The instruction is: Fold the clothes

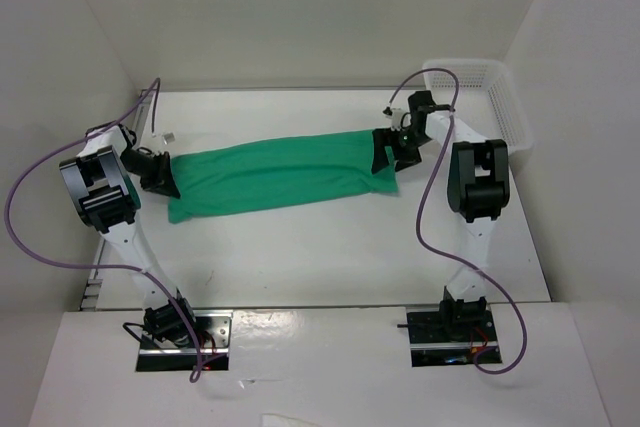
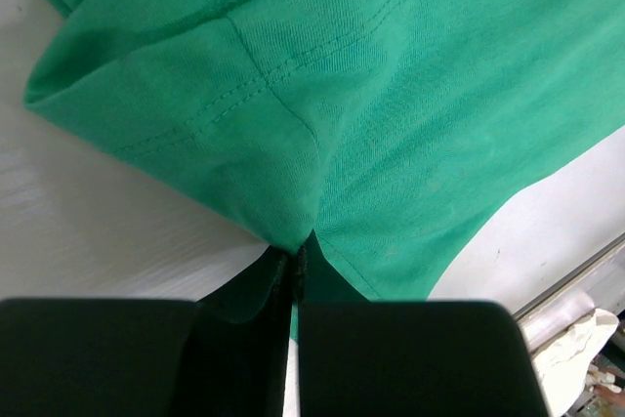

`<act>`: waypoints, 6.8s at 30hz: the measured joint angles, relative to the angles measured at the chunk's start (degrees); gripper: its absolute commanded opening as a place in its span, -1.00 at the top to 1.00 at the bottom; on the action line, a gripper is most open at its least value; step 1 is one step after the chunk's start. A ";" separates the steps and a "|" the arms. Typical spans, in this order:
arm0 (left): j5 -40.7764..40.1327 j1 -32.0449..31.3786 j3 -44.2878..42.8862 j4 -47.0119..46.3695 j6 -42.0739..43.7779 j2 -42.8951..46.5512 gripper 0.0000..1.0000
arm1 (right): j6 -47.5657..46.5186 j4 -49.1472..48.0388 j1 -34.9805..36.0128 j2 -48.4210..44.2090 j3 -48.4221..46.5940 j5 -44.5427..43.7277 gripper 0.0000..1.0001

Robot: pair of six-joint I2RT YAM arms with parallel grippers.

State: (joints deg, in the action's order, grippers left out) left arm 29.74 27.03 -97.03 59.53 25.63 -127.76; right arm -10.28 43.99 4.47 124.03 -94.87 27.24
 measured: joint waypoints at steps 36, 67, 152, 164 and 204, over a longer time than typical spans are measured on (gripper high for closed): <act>-5.55 3.19 0.00 6.54 6.16 0.00 0.96 | 1.46 -0.46 3.65 5.90 -9.33 -1.92 -0.72; -6.73 3.26 -0.70 8.63 8.72 0.00 0.99 | 1.62 0.13 6.62 9.22 -8.41 17.86 -0.52; -0.70 -15.89 -5.44 12.15 12.24 -1.29 0.99 | 0.94 14.95 0.20 10.71 -37.20 -22.95 1.00; 4.90 -18.36 -4.59 10.10 5.73 -3.06 -0.57 | -1.49 19.52 2.91 11.93 -42.93 -22.01 1.00; 5.11 -12.59 -2.08 8.81 4.09 -0.22 -0.63 | -2.54 21.40 22.32 13.07 -48.50 -26.64 1.00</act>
State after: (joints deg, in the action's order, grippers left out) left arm 34.85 14.44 -99.11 68.34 29.71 -127.98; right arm -12.82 65.39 26.79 137.10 -143.37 0.60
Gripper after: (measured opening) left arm 0.827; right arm 0.023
